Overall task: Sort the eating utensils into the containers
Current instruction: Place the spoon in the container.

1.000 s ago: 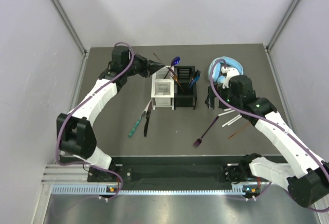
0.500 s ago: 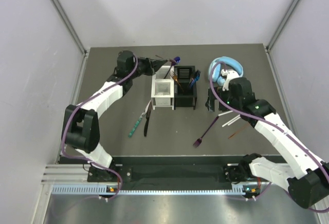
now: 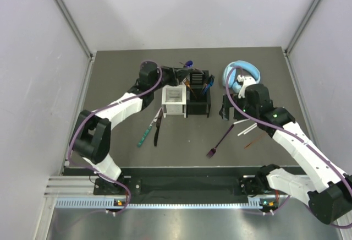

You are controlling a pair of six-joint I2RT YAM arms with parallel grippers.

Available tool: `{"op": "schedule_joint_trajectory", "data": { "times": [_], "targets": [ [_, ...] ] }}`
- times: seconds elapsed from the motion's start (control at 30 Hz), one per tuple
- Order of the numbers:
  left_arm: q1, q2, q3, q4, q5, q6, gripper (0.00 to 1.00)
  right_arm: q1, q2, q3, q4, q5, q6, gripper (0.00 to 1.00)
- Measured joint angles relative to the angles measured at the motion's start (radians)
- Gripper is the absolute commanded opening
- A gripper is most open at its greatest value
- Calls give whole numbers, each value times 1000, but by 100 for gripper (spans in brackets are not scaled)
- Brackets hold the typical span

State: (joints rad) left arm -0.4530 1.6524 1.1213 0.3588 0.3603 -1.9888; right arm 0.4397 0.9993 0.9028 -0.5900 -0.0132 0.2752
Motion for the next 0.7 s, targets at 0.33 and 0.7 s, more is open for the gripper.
{"op": "schedule_joint_trajectory", "data": {
  "times": [0.33, 0.7],
  "targets": [
    [-47, -3, -100, 20, -118, -3, 0, 0, -29, -21, -10, 0, 10, 100],
    [-39, -45, -100, -7, -185, -3, 0, 0, -38, -26, -19, 2, 10, 100]
  ]
}}
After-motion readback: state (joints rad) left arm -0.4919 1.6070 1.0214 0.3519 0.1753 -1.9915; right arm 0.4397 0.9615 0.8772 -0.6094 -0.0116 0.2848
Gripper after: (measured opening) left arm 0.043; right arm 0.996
